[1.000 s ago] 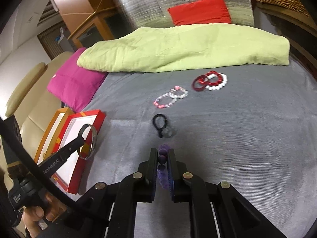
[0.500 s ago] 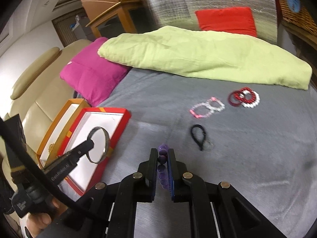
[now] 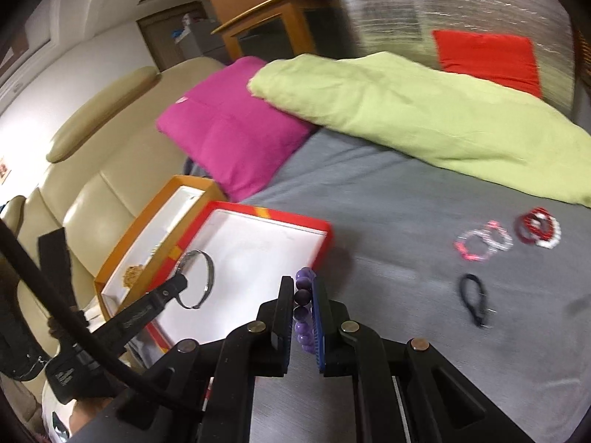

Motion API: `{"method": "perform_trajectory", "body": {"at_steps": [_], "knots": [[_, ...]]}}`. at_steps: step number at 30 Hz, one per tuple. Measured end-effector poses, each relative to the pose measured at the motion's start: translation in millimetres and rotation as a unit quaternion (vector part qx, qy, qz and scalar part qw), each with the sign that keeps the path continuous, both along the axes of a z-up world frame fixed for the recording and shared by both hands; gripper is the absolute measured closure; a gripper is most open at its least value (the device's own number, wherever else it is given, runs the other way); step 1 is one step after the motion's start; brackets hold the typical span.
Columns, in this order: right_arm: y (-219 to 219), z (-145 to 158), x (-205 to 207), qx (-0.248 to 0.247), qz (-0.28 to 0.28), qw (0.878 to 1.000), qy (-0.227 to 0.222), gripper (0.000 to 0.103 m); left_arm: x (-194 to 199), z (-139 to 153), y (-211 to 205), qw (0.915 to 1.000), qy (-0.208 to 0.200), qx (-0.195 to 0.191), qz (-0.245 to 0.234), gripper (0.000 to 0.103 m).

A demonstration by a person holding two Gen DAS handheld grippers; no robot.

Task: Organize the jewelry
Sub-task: 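Carry the silver bangle and purple bracelet toward the red jewelry tray, then lower both bracelets into the tray and open both grippers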

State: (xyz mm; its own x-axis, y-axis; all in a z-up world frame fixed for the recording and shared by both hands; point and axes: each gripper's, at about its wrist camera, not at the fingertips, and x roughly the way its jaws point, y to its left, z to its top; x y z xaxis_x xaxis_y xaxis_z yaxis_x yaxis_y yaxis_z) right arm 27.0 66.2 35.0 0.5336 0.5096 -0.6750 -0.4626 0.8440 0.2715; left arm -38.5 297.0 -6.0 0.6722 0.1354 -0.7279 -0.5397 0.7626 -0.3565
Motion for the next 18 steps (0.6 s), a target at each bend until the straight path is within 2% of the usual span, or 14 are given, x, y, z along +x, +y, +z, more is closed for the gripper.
{"method": "perform_trajectory", "body": {"at_steps": [9,11,13,18], "knots": [[77,-20,15,-0.002,0.058,0.998,0.024,0.092,-5,-25,42,0.9958,0.023,-0.019,0.087,0.1],[89,-27,19,0.001,0.065,0.997,0.035,0.092,-5,-33,50,0.9941,0.026,-0.041,0.097,0.1],[101,-34,22,0.0,0.072,0.996,0.044,0.092,-5,-37,53,0.9929,0.034,-0.028,0.111,0.1],[114,-52,30,-0.006,0.08,0.995,0.059,0.092,-2,-57,62,0.99,0.051,-0.054,0.12,0.1]]}}
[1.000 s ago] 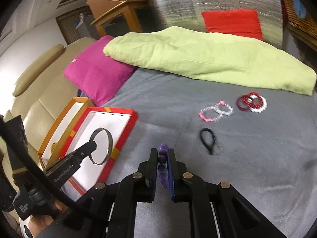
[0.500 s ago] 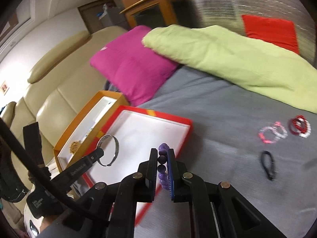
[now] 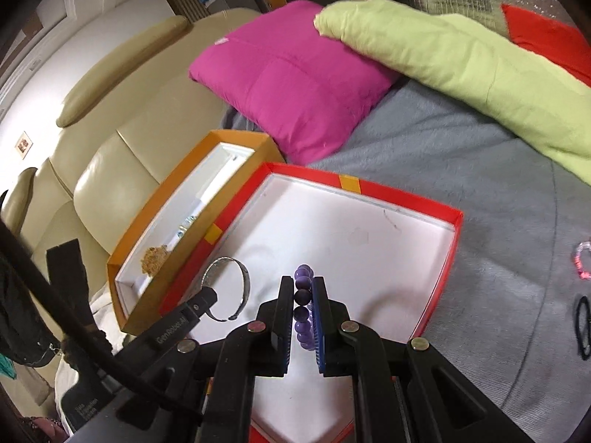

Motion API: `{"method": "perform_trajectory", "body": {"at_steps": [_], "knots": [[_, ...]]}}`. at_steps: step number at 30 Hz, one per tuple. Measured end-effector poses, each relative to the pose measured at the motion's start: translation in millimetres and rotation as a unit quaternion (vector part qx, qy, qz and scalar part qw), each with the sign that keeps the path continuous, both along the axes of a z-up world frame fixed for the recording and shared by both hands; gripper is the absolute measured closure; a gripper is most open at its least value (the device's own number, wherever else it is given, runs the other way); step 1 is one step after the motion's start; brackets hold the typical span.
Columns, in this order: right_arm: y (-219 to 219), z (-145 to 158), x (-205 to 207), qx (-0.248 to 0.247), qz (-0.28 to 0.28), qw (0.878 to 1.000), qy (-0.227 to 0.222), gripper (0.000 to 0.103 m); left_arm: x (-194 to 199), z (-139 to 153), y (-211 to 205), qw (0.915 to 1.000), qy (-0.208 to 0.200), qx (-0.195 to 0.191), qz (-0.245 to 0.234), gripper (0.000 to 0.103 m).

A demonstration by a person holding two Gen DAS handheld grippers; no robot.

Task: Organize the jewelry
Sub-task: 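Lower both bracelets into the tray and open both grippers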

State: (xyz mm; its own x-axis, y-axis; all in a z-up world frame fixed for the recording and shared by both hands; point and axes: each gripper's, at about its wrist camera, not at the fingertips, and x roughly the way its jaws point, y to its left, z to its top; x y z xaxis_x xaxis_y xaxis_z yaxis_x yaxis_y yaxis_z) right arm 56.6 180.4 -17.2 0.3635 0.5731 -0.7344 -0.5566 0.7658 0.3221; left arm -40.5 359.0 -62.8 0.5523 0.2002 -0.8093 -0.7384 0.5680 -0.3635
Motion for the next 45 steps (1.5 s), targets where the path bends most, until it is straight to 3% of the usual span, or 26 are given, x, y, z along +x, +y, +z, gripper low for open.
{"method": "perform_trajectory", "body": {"at_steps": [6,17,31,45], "knots": [[-5,-25,13,-0.023,-0.008,1.0,0.019,0.092,6,-5,-5,1.0,0.002,-0.002,-0.009,0.1],[-6,-39,22,-0.042,-0.011,0.999,0.024,0.092,16,-8,-10,0.9997,0.012,0.007,-0.021,0.1],[-5,-41,27,-0.051,-0.019,0.998,0.018,0.092,23,-9,-18,0.999,0.022,0.02,-0.033,0.1],[-1,-41,29,-0.054,-0.017,0.998,0.015,0.092,14,-7,-10,0.9996,0.011,0.025,-0.006,0.1]]}}
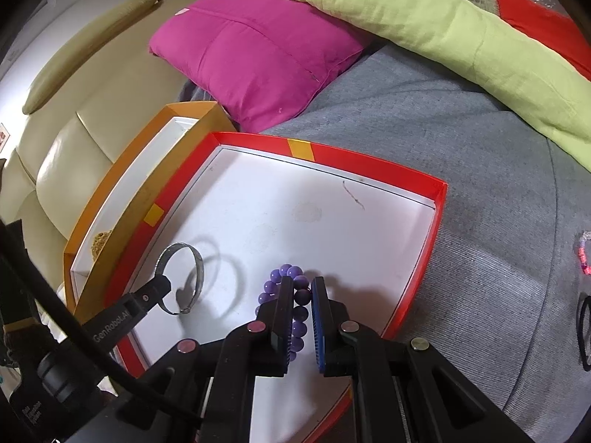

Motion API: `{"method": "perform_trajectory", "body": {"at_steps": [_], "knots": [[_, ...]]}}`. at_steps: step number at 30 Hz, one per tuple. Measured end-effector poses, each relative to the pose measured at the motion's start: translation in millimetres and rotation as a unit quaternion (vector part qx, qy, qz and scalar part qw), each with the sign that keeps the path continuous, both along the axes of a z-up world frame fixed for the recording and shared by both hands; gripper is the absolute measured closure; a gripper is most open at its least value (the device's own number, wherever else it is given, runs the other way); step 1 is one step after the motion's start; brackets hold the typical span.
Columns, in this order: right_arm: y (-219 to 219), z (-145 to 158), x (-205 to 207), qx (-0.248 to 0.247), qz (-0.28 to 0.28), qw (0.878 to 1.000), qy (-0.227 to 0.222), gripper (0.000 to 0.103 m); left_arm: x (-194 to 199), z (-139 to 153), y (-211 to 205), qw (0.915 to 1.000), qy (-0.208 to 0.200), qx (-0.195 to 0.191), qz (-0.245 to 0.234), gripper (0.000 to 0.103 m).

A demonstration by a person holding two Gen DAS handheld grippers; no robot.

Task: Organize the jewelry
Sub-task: 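Lower both bracelets into the tray and open both grippers, then move both tools back to the bed and grasp the black hair tie with the right gripper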

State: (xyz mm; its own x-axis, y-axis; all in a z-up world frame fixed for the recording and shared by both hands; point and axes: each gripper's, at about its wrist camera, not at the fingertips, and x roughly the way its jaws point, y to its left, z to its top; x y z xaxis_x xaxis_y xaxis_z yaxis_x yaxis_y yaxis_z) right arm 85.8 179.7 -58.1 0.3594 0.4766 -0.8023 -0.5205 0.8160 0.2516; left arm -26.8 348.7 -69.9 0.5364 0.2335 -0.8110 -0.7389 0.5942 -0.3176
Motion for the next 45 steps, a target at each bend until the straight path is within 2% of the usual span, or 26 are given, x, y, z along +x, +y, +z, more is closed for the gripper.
{"method": "perform_trajectory", "body": {"at_steps": [18,32,33,35,37,39,41,42,44,45], "knots": [[-4,-4,2,-0.005,0.002,1.0,0.0,0.092,1,1,-1,0.9998,0.002,0.015,0.01,0.1],[-1,-4,1,-0.011,0.002,1.0,-0.001,0.091,5,-2,1,0.9999,0.011,0.009,0.01,0.099],[-1,-4,1,-0.012,0.001,1.0,-0.002,0.091,4,-2,1,0.9998,0.01,0.01,0.011,0.098],[-2,-3,2,-0.011,-0.001,1.0,-0.003,0.091,3,-1,2,0.9998,0.01,0.011,0.015,0.091],[-4,-2,2,-0.01,-0.003,1.0,-0.004,0.091,0,0,3,0.9996,0.006,0.011,0.024,0.078],[-7,0,1,-0.009,-0.005,1.0,-0.007,0.091,-3,3,4,0.9995,-0.001,0.015,0.029,0.076],[-12,4,0,-0.007,-0.008,1.0,-0.009,0.087,-5,8,4,0.999,-0.012,0.025,0.035,0.071],[-16,8,-1,-0.004,-0.011,1.0,-0.013,0.08,-6,11,3,0.9987,-0.018,0.03,0.036,0.067],[-25,14,-4,-0.001,-0.016,1.0,-0.022,0.061,-7,18,-1,0.9981,-0.027,0.043,0.033,0.064],[-31,19,-6,0.001,-0.021,0.999,-0.028,0.04,-7,22,-5,0.9976,-0.035,0.052,0.029,0.063]]}}
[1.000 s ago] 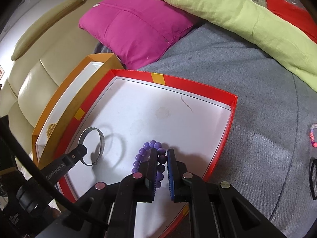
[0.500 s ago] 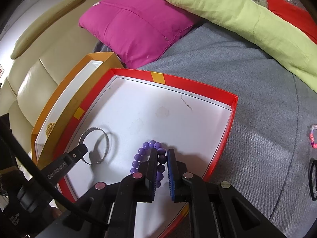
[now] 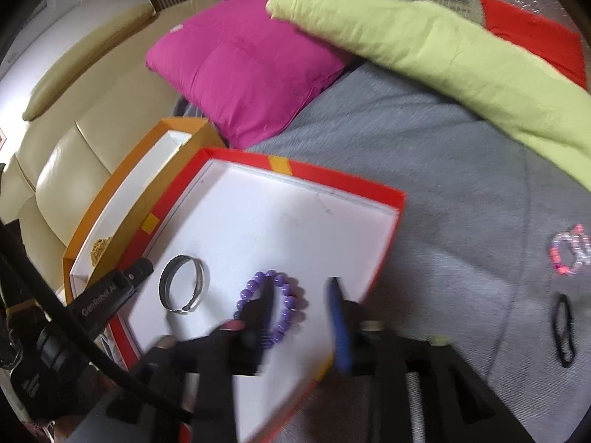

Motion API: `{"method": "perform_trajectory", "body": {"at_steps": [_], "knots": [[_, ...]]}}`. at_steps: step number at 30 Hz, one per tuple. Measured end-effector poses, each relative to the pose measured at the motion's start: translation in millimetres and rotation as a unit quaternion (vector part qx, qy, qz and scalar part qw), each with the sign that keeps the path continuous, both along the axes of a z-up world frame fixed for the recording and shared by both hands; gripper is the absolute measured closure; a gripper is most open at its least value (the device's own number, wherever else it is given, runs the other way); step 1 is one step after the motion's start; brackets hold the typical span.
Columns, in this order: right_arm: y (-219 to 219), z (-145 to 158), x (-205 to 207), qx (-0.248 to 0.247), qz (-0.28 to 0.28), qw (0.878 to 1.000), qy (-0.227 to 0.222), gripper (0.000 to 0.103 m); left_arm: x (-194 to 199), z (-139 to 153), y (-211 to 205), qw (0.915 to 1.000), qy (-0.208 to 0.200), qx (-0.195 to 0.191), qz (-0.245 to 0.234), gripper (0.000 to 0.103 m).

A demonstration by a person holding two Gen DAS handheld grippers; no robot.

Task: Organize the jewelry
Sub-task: 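Move both tools back to the bed and grasp the black hair tie with the right gripper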

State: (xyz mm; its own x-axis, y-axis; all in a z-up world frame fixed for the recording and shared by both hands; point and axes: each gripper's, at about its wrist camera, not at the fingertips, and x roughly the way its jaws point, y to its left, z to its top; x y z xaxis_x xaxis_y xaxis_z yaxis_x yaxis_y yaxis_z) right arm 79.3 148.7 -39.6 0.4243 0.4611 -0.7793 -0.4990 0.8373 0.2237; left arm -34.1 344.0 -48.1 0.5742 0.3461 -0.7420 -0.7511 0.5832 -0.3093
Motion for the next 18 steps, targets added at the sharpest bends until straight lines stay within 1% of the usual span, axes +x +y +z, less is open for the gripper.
{"method": "perform_trajectory", "body": {"at_steps": [1,2,4,7,10,12,14,16,18], "knots": [[-10,6,-4,0.004,-0.009,1.0,-0.012,0.025,1,3,-3,1.0,-0.004,0.005,-0.005,0.059],[-18,10,-7,0.006,-0.015,1.0,-0.023,0.022,3,7,-9,0.9997,-0.01,0.013,-0.017,0.056],[-39,16,-14,0.008,-0.03,0.999,-0.036,0.021,6,12,-17,0.999,-0.018,0.022,-0.034,0.049],[-75,15,-21,0.012,-0.052,0.998,-0.03,0.021,14,20,-40,0.9964,-0.033,0.035,-0.07,0.047],[-119,9,-32,0.007,-0.084,0.996,-0.025,0.021,21,28,-67,0.9912,-0.045,0.046,-0.115,0.046],[-153,0,-38,0.003,-0.109,0.994,-0.013,0.021,27,32,-89,0.9857,-0.053,0.055,-0.15,0.045],[-184,-9,-44,-0.006,-0.134,0.991,-0.002,0.021,35,35,-113,0.978,-0.058,0.068,-0.189,0.044],[-218,-16,-48,-0.012,-0.165,0.986,0.007,0.021,43,38,-138,0.9691,-0.057,0.081,-0.226,0.042],[-240,-18,-50,-0.009,-0.183,0.983,0.008,0.021,50,37,-163,0.9584,-0.053,0.089,-0.266,0.04]]}}
